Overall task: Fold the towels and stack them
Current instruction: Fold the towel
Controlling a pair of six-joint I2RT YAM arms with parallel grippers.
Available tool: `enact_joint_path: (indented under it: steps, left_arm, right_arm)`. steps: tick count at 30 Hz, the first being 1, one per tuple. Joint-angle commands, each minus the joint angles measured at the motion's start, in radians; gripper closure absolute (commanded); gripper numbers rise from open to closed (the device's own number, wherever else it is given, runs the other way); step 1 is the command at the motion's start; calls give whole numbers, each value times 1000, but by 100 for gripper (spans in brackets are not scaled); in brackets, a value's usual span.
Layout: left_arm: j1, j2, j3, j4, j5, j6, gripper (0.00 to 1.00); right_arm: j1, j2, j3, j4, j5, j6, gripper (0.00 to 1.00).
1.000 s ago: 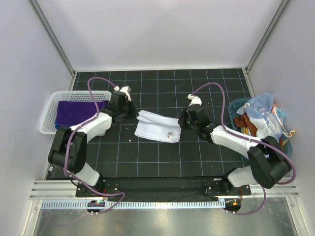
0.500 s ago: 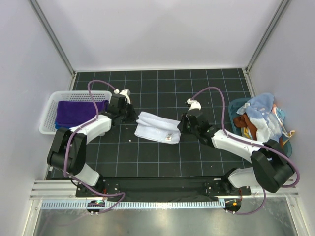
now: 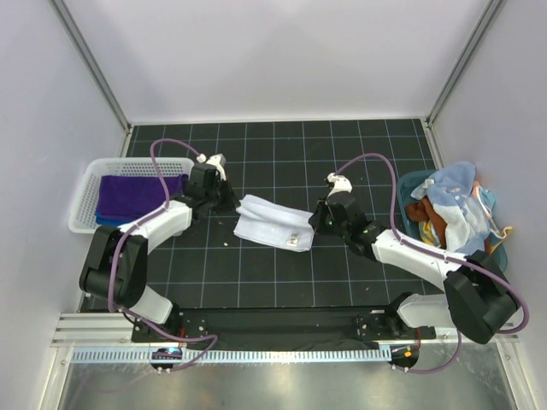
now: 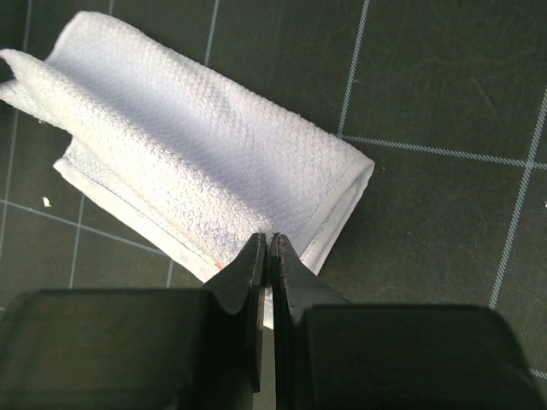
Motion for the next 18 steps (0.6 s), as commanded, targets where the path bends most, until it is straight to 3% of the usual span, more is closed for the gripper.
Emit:
enact_joint_path:
  steps: [1, 9, 18]
  left_arm:
    - [6, -34, 0, 10, -37, 19, 100]
    - [5, -30, -24, 19, -38, 15, 99]
    - [5, -27, -70, 41, -17, 0, 89]
  right_arm:
    - [5, -38, -4, -12, 19, -3, 98]
    - [30, 12, -43, 22, -6, 17, 97]
    - [44, 57, -55, 49, -7, 23, 97]
